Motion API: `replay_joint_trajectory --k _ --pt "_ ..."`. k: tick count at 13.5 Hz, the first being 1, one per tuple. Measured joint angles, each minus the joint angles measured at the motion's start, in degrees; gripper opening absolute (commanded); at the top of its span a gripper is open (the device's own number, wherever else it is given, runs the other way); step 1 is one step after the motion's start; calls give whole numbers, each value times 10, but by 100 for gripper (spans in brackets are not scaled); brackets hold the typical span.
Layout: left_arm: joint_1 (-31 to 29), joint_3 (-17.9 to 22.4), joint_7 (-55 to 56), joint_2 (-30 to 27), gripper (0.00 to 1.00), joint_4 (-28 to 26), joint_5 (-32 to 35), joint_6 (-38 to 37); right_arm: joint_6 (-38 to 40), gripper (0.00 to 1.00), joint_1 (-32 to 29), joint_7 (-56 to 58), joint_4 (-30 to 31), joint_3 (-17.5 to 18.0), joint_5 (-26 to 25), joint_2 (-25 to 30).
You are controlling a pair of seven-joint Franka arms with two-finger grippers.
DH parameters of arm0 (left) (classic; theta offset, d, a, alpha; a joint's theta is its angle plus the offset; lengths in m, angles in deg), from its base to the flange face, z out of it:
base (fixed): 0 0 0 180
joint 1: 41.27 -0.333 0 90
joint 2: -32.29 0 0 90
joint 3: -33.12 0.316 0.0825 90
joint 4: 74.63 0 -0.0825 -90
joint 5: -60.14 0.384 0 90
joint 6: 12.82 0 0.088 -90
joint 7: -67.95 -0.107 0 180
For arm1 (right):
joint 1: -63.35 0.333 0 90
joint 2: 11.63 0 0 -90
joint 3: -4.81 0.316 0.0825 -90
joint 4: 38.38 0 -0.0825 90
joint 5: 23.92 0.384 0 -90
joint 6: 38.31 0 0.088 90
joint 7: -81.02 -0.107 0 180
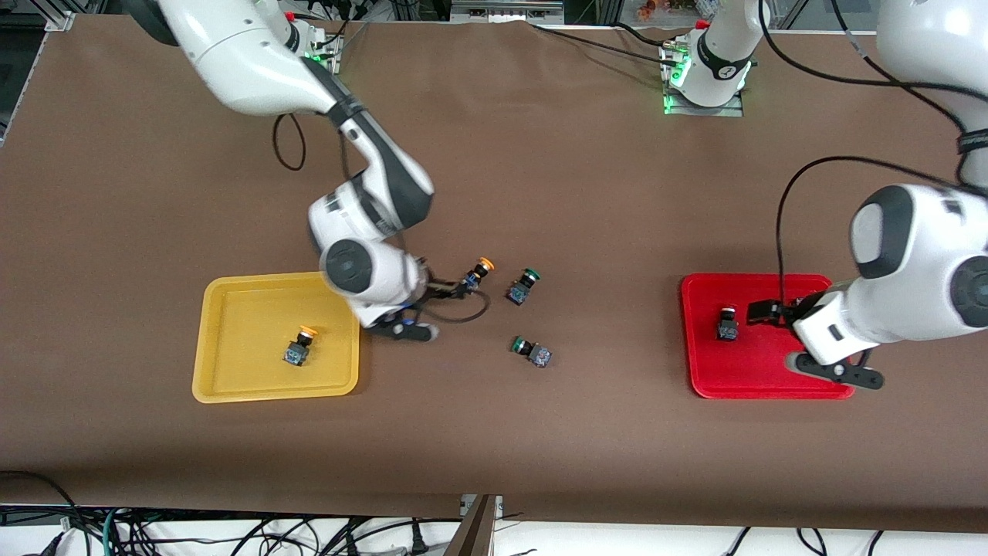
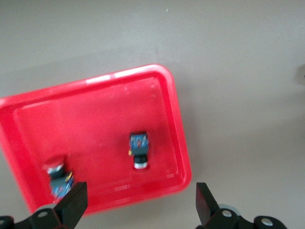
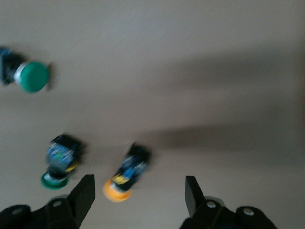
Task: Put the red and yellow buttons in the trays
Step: 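Grasp the second yellow button with the right gripper while the left gripper retracts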
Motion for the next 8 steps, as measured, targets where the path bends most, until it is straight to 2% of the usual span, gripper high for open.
replay_joint_trajectory --k 3,6,8 --pt "-3 1 62 -7 100 22 -20 -45 -17 85 43 -70 8 -1 -2 -6" --pt "1 -2 95 -32 100 32 -21 -104 -33 85 44 -75 33 -5 -11 -10" --pt "1 -1 97 -68 100 43 -21 -140 -51 85 43 -75 45 -8 -12 -11"
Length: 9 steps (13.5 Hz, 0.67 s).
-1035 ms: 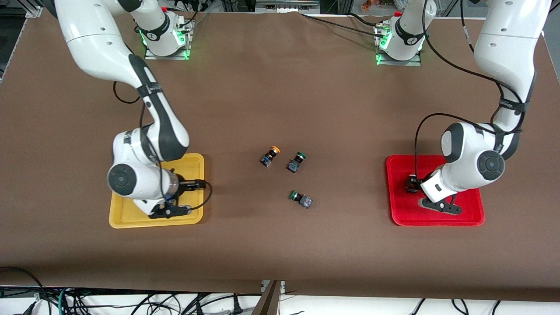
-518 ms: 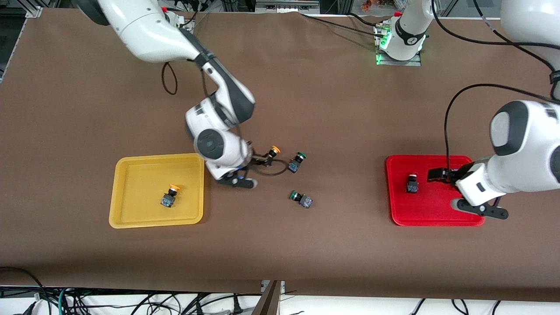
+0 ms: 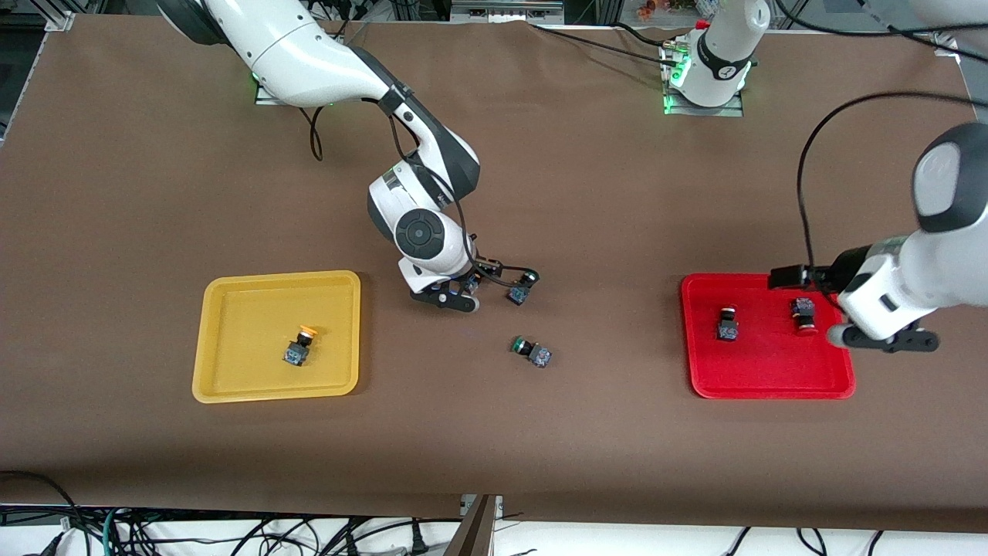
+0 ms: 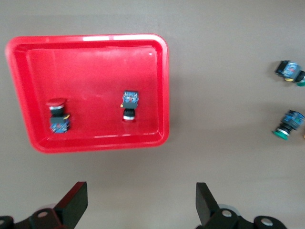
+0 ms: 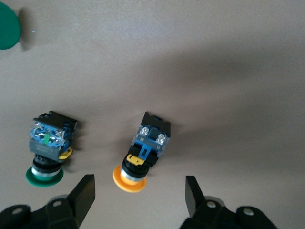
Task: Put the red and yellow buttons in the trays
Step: 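Grasp the second yellow button with the right gripper while the left gripper retracts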
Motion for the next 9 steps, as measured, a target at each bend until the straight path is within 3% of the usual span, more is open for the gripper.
replay_joint_trajectory --k 5,7,9 --pt "3 9 5 -109 100 -23 0 -45 -44 79 1 0 23 -1 -6 -3" --pt "21 33 16 -138 100 -65 0 -54 -60 72 1 0 27 -2 -9 -7" --pt "39 49 49 -162 100 -115 0 -54 -72 52 2 0 31 -2 -16 -13"
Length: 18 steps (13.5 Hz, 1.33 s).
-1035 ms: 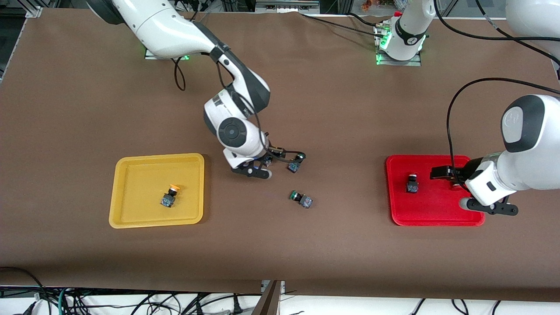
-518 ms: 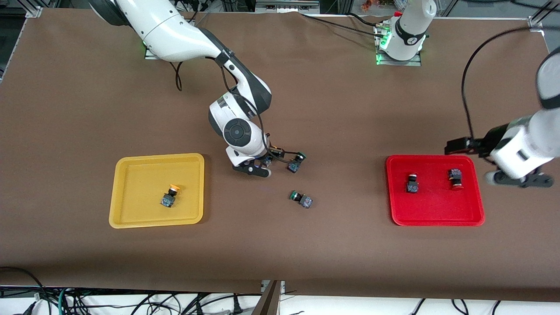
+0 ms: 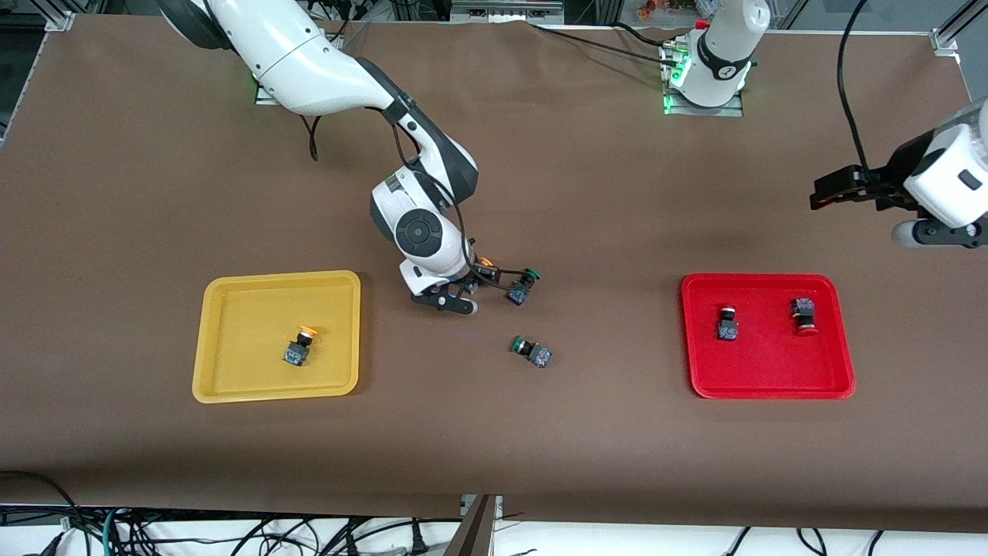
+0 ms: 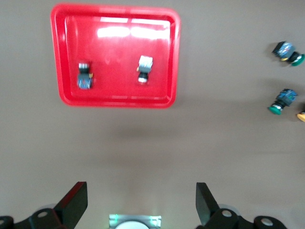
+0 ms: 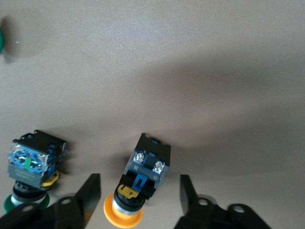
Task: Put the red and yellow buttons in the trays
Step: 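Grasp the second yellow button with the right gripper while the left gripper retracts, then carry the yellow button with the right gripper and lower it into the yellow tray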
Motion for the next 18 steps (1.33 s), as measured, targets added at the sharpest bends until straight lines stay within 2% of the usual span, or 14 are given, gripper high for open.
replay_joint_trajectory --k 4,6,9,11,14,16,18 --pt "10 2 15 -24 100 -44 2 7 -5 15 1 0 0 -1 -2 -5" --pt "11 2 15 -23 100 -47 3 12 -5 5 0 0 0 -3 -2 -5" --pt "13 2 15 -19 100 -47 3 21 -2 4 -1 4 -4 -18 -7 -2" --pt "19 2 15 -18 100 -44 3 23 38 4 -8 38 -15 -40 -11 10" --pt "20 3 15 -13 100 -36 3 23 139 5 -69 180 -40 -54 -12 44" --pt "20 3 16 -12 100 -34 3 23 171 6 -116 284 -41 -65 -12 60" --pt "20 3 16 -12 100 -34 3 23 178 7 -133 354 -41 -91 -21 62"
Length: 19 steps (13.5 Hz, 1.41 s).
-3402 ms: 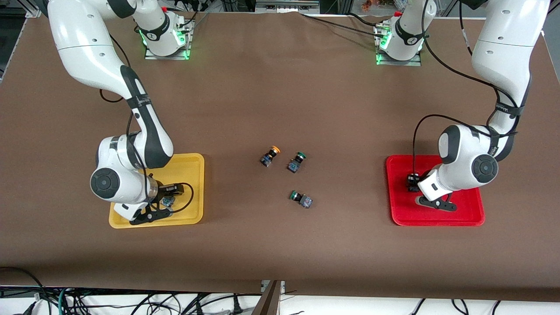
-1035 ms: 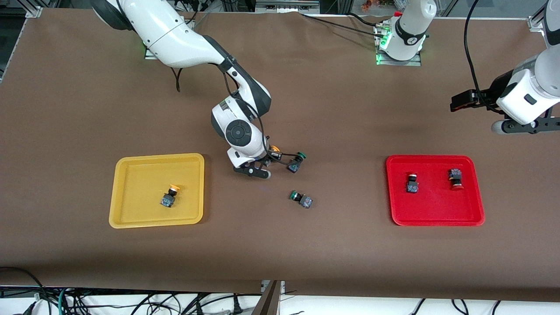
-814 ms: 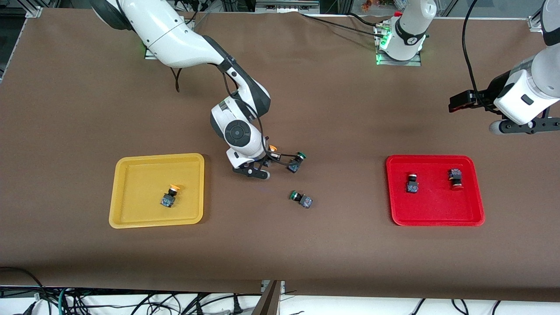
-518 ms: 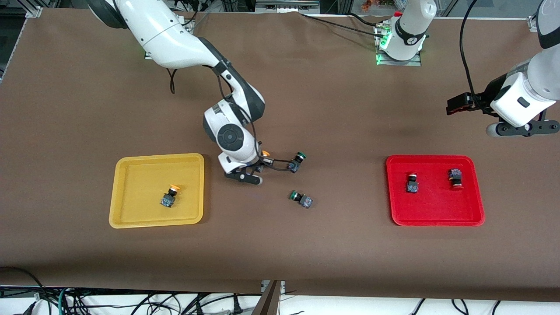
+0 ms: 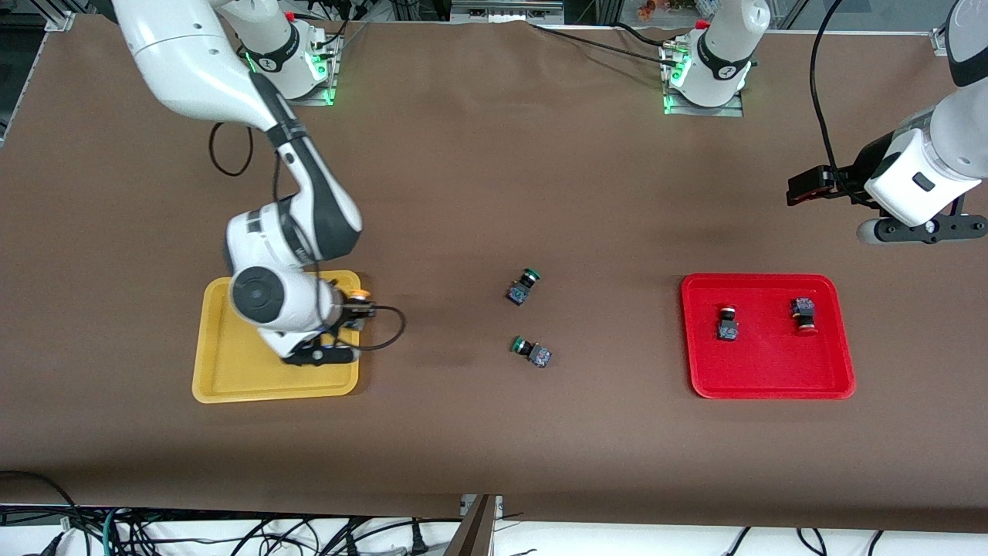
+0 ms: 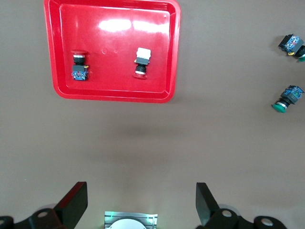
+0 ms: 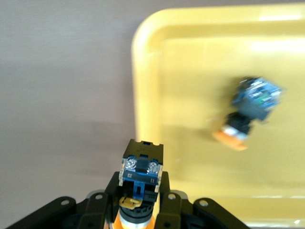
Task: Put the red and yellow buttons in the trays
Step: 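Carry the yellow button with the right gripper and lower it into the yellow tray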
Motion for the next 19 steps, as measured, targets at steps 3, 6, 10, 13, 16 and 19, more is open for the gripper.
replay_joint_trajectory --k 3,6,10,13,16,19 --pt "0 0 0 0 100 1 0 0 -3 12 -2 26 4 -9 -15 -5" --pt "0 0 0 0 100 1 0 0 -36 20 -2 27 17 -9 -18 -15" --pt "0 0 0 0 100 1 0 0 -56 52 -7 35 21 -11 -19 -26" --pt "0 0 0 0 100 1 0 0 -58 56 -8 38 20 -11 -19 -23" --pt "0 0 0 1 100 1 0 0 -58 59 -8 39 18 -11 -19 -22" --pt "-2 0 0 1 100 1 0 0 -58 60 -8 39 15 -11 -19 -16"
